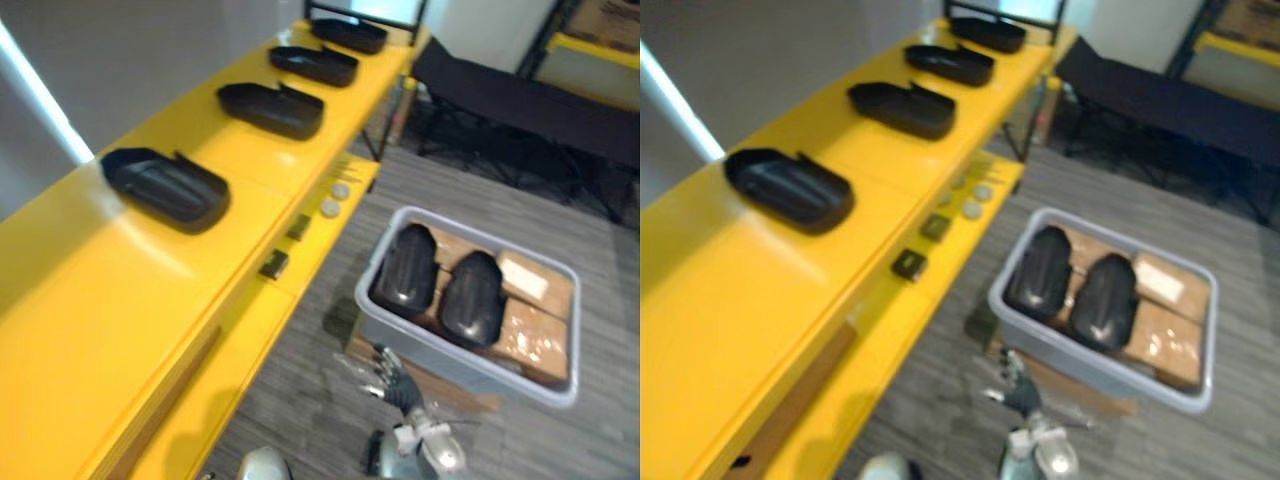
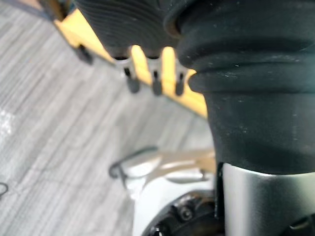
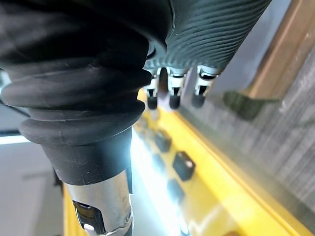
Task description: Walk over and take plastic housings, then place them on the shelf
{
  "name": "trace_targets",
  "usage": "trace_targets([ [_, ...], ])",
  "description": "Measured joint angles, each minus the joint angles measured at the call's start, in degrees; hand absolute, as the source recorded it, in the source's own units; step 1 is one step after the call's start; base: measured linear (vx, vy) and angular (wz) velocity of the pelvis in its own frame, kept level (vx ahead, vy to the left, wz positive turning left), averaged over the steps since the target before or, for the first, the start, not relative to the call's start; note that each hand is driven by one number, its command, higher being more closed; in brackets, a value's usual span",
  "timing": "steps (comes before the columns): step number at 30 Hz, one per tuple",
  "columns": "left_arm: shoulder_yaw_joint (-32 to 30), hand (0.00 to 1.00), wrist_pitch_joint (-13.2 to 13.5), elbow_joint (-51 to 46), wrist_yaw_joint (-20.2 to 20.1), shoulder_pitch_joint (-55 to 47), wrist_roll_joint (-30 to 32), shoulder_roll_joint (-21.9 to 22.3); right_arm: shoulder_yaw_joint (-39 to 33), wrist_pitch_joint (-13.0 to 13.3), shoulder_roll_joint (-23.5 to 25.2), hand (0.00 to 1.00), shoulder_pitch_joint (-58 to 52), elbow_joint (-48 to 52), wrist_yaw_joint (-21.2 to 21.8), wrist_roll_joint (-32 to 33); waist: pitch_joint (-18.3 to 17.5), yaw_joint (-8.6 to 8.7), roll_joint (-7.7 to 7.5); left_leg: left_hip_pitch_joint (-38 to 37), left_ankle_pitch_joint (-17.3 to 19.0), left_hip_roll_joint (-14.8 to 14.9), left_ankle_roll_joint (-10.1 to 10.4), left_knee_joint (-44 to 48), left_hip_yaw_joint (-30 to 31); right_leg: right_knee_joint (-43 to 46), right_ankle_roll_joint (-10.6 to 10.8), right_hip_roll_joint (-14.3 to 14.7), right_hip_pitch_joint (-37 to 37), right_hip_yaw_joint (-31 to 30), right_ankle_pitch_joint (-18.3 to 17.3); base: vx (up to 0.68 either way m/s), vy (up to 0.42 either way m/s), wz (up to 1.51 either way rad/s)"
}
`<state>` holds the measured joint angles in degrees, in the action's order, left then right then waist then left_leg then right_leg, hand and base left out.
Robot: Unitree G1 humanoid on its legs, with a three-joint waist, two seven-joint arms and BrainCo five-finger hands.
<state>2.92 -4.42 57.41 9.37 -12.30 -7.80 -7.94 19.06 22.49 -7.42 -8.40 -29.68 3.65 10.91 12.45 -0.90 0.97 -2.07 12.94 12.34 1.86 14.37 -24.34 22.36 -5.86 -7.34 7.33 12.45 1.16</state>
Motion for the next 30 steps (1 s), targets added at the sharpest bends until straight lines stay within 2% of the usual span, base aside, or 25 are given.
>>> trace_targets([
  [1, 0.44, 0.0, -0.03, -0.05, -0.75, -0.58, 0.41, -0.75, 0.27, 0.05, 0.6, 0.0, -0.34, -0.05, 0.0, 0.0, -0.34, 0.04, -0.15, -0.31, -1.18, 0.04, 0.44, -0.99, -0.56, 6.62, 1.86, -3.88, -0.92, 1.98, -3.53, -0.02, -0.107, -0.41],
  [2, 0.25, 0.0, 0.02, -0.19, -1.05, -1.09, 0.94, -0.83, 0.39, 0.06, 0.79, 0.0, -0.53, -0.04, -0.09, -0.11, -0.67, -0.09, -0.62, -0.26, -1.65, 0.24, 0.76, -1.08, -1.39, 7.35, 2.27, -5.51, -1.73, 2.08, -3.7, 0.02, -0.146, -0.61],
  [3, -0.33, 0.0, 0.12, -1.39, -1.24, -2.25, 1.64, -0.79, 1.27, 0.09, 0.82, 0.0, -0.38, 0.24, -0.25, -0.66, -1.41, -1.24, -1.82, 0.26, -2.14, 0.91, 1.45, -0.58, -3.13, 4.76, 3.22, -7.88, -3.55, 1.7, -1.69, -0.02, -0.154, -0.71],
  [4, -0.34, 0.0, 0.15, -2.08, -1.47, -3.01, 1.66, -1.03, 1.92, 0.1, 0.87, 0.0, -0.25, 0.57, -0.39, -0.72, -1.54, -1.71, -2.31, 0.45, -2.36, 1.15, 1.82, -0.39, -3.9, 2.78, 3.42, -8.7, -4.3, 1.51, 1.03, -0.05, -0.251, -0.76],
  [5, -0.23, 0.0, 0.22, -2.8, -2.08, -4.02, 1.87, -1.94, 2.52, 0.13, 1.42, 0.0, -0.32, 2.69, -1.14, -0.72, -1.66, -1.58, -3.23, 1.4, -2.92, 1.96, 2.73, 0.54, -4.45, -0.95, 6.29, -8.81, -6.11, 0.44, 4.52, -0.07, -0.314, -0.46],
  [7, -0.38, 0.0, 0.24, -2.78, -2.39, -4.42, 1.96, -1.4, 2.46, 0.08, 1.51, 0.0, -1.38, 6.12, -1.63, -0.35, -1.6, -1.07, -2.38, 2.21, -4.52, 4.95, 4.24, 1.52, -3.93, -2.81, 8.39, -6.07, -7.37, 1.67, 1.07, -0.07, -0.341, -0.2],
  [8, -0.52, 0.0, 0.35, -2.83, -2.41, -4.55, 1.89, -1.21, 2.46, -0.52, 1.19, 0.0, -2.02, 8.3, -1.97, 0.33, -1.54, -1.13, -2.22, 2.29, -5.3, 6.66, 5.33, 2.36, -3.32, -2.91, 10.3, -4.91, -7.52, 1.98, -1.4, -0.08, -0.308, -0.29],
  [9, -1.21, 0.0, 0.37, -2.8, -2.38, -4.52, 1.17, -0.64, 2.4, -1.09, 0.36, 0.0, -2.42, 10.27, -2.34, 0.71, -1.46, -1.3, -2.29, 2.37, -6.08, 7.57, 6.17, 2.8, -2.92, -3.62, 13.33, -4.24, -7.49, 2.04, -3.79, -0.08, -0.302, -0.4],
  [10, -1.91, 0.0, 0.37, -2.6, -2.36, -4.56, 0.81, -0.11, 2.41, -1.16, -0.05, 0.0, -2.37, 11.06, -2.34, 0.77, -1.42, -1.31, -2.12, 2.43, -6.56, 7.77, 6.38, 2.84, -2.68, -4.28, 14.69, -3.91, -7.5, 2.01, -4.93, -0.12, -0.389, -0.59],
  [11, -2.3, 0.0, 0.38, -1.89, -2.33, -4.5, -1.01, 0.52, 2.35, -1.2, -1.09, 0.0, -1.97, 11.74, -2.27, 2.03, -1.46, -1.17, -1.48, 3.27, -7.46, 7.91, 6.14, 2.85, -0.88, -6.49, 14.99, -2.89, -7.39, 1.38, -6.33, -0.11, -0.359, -0.8],
  [13, -2.24, 0.0, 0.69, -0.89, -2.17, -3.97, -3.36, 1.07, 1.59, -3.21, -3.11, 0.0, -1.29, 11.72, -2.01, 3.1, -0.95, -0.91, -0.52, 3.16, -8.37, 7.87, 6.64, 2.0, 2.9, -10.02, 14.58, -1.51, -7.12, -0.75, -6.64, -0.1, -0.262, -0.85],
  [15, -2.22, 0.0, 2.71, 1.78, -1.05, -3.71, -3.62, 1.62, -1.37, -5.4, -4.27, 0.0, -2.65, 11.72, -1.62, 6.09, -0.52, 1.43, 0.19, 2.12, -8.43, 6.85, 6.88, -0.48, 7.12, -11.14, 13.8, -0.92, -6.56, -1.81, -6.89, -0.15, -0.103, -0.42],
  [17, -2.01, 0.0, 4.01, 2.5, -0.64, -3.67, -3.6, 1.6, -3.9, -6.48, -4.3, 0.0, -4.88, 11.7, -1.69, 9.36, -0.39, 1.83, 0.1, 1.73, -7.89, 5.68, 7.82, -2.05, 9.22, -10.81, 14.05, -1.24, -4.86, -3.09, -6.89, -0.2, 0.04, -0.22],
  [18, -1.69, 0.0, 4.85, 2.61, -0.02, -3.51, -3.45, 1.59, -4.65, -6.78, -4.33, 0.0, -5.36, 11.6, -3.13, 8.67, -0.23, 1.76, 0.16, 1.48, -6.58, 5.08, 9.51, -3.11, 9.91, -10.89, 14.62, -1.62, -3.93, -3.42, -6.96, -0.19, 0.132, -0.29],
  [19, -1.61, 0.0, 5.3, 2.6, 0.37, -3.43, -3.38, 1.59, -4.93, -6.76, -4.16, 0.0, -5.3, 11.56, -3.99, 8.2, 0.13, 1.65, -0.03, 1.29, -6.05, 4.54, 10.22, -3.59, 9.92, -10.89, 14.92, -2.13, -3.65, -3.45, -6.77, -0.16, 0.179, -0.26],
  [22, 0.65, 0.0, 8.3, 1.85, 0.46, -3.22, -2.52, -0.02, -5.6, -6.0, -1.82, 0.0, -4.93, 11.7, -7.86, 5.62, 1.3, 1.6, -1.69, 1.4, -5.04, 0.91, 9.48, -3.75, 10.08, -14.17, 16.08, -5.5, -4.43, -3.31, -3.85, -0.11, 0.164, -0.11],
  [23, 0.99, 0.0, 8.49, 1.65, 0.47, -3.17, -2.74, -0.18, -5.67, -5.99, -1.5, 0.0, -4.53, 11.86, -8.98, 4.25, 1.38, 1.57, -1.74, 1.74, -4.88, 0.43, 9.38, -3.68, 10.4, -14.7, 16.16, -5.86, -4.39, -3.27, -3.56, -0.07, 0.152, 0.02],
  [27, 2.8, 0.0, 9.33, 0.06, 0.6, -2.34, -5.94, -0.56, -9.94, -6.04, -0.41, 0.0, 2.96, 16.05, -16.76, -0.39, 3.66, 1.39, -0.93, 5.7, -4.06, -0.9, 8.82, -1.23, 13.58, -16.18, 16.49, -6.57, -3.29, -2.62, -1.19, 0.0, 0.059, 0.18],
  [30, 2.77, 0.0, 9.24, -1.27, 1.21, -1.11, -5.95, -0.06, -15.2, -6.86, -1.99, 0.0, 13.83, 15.3, -21.31, -0.54, 6.16, 0.1, 0.9, 8.45, -4.39, -1.11, 8.37, 1.53, 17.44, -16.1, 16.81, -6.15, -2.97, -1.67, 0.09, 0.06, 0.014, 0.13],
])
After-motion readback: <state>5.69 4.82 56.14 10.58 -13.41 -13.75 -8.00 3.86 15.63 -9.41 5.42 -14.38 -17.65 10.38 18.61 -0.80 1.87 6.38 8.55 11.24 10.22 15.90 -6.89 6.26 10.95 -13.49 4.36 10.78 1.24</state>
